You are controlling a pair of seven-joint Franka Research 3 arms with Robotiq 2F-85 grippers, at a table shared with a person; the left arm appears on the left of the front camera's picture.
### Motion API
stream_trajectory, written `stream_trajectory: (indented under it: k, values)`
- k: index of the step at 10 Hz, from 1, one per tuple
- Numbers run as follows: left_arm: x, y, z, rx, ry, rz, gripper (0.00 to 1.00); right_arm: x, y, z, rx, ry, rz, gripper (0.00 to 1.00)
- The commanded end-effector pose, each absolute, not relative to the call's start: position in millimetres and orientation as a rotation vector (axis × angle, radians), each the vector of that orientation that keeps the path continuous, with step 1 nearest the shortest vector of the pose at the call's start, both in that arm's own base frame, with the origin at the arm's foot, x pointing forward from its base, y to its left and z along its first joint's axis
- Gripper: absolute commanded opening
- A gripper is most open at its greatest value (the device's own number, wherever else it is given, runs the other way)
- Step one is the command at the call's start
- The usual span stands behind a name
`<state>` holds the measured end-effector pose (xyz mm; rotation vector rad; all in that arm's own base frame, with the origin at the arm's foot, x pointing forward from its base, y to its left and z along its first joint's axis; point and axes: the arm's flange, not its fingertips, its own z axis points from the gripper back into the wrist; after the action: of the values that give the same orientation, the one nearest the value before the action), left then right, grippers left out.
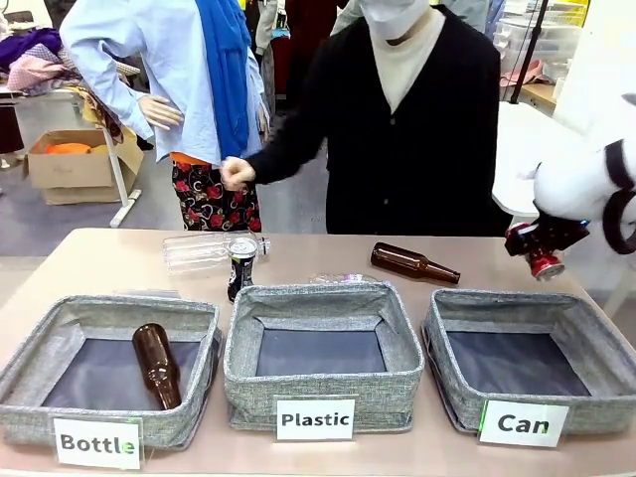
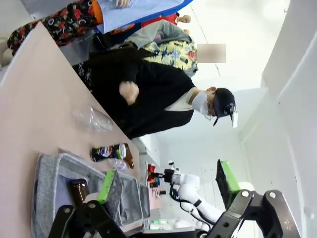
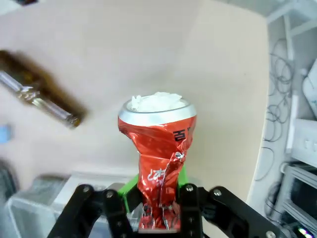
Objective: Sort the can waste into the basket.
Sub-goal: Pick up the can waste from the table and place it in the right Fabric basket.
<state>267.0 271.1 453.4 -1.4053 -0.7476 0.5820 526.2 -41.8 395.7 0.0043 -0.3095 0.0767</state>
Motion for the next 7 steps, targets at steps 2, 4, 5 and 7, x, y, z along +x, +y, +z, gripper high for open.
stream_trajectory:
  k: [2, 4, 5, 7]
  values:
    - [276.8, 227.5, 409.6, -1.398, -0.704, 0.546, 1.0, 422.8, -40.7, 450.7, 0.094, -0.255, 0.295, 0.0]
    - [279.2, 220.5, 395.8, -1.256, -0.769, 0.484, 1.0, 379.5, -27.8, 449.7, 0.103, -0.215, 0.562, 0.0]
    - [281.2, 229.0, 405.8, -1.394, -0.692, 0.536, 1.0, 367.3, -18.2, 443.8, 0.098, -0.201, 0.718, 0.0]
    - [281.2, 229.0, 405.8, -1.394, -0.692, 0.536, 1.0, 364.2, -9.1, 435.2, 0.13, -0.183, 0.931, 0.0]
